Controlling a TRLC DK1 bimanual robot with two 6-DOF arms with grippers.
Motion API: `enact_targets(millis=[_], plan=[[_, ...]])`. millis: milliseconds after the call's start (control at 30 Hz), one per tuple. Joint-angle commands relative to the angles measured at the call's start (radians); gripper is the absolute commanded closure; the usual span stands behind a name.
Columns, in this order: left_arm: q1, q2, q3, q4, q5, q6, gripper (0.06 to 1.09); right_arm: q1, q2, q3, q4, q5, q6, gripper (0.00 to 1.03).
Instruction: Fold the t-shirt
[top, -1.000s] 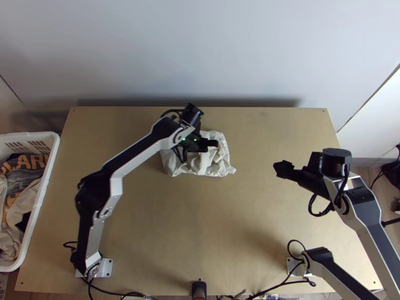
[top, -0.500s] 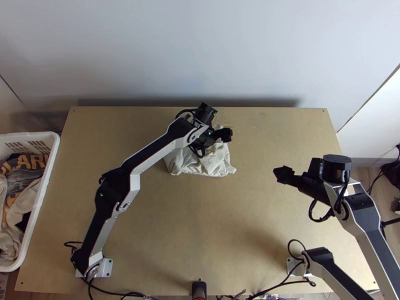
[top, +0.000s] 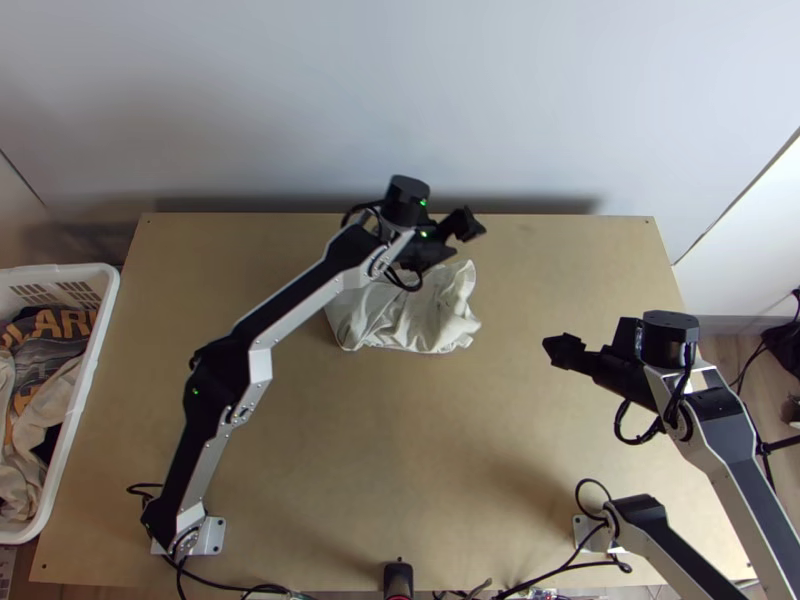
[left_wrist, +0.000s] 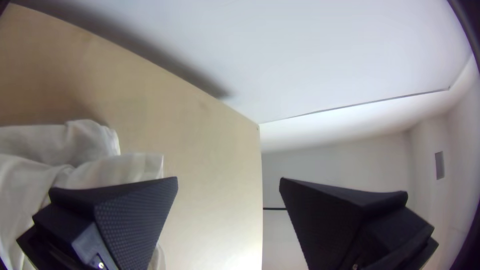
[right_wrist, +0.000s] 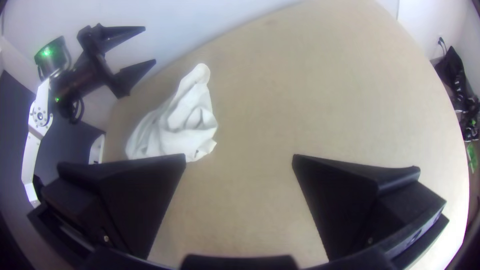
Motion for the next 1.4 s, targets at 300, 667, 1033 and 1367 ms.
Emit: enact_targets(millis=[300, 667, 1033, 1367], plan=[[0.2, -0.255, -0.17, -0.339, -0.01, 0.407, 0.1, 0.126, 0.138, 0.057, 0.117, -0.006, 0.071, 0.04], [0.384, -0.596, -0.627, -0.316, -0.051, 0.59, 0.1, 0.412, 0.415, 0.236, 0.206, 0.18, -0.065, 0.04], [0.512, -0.818, -0.9, -0.287, -0.067, 0.597, 0.1, 0.735, 0.555, 0.269, 0.203, 0.468, -0.496, 0.04], [0.657, -0.964, -1.059, -0.266, -0.065, 0.662, 0.1, 0.855, 0.739, 0.358, 0.294, 0.62, -0.771, 0.04]])
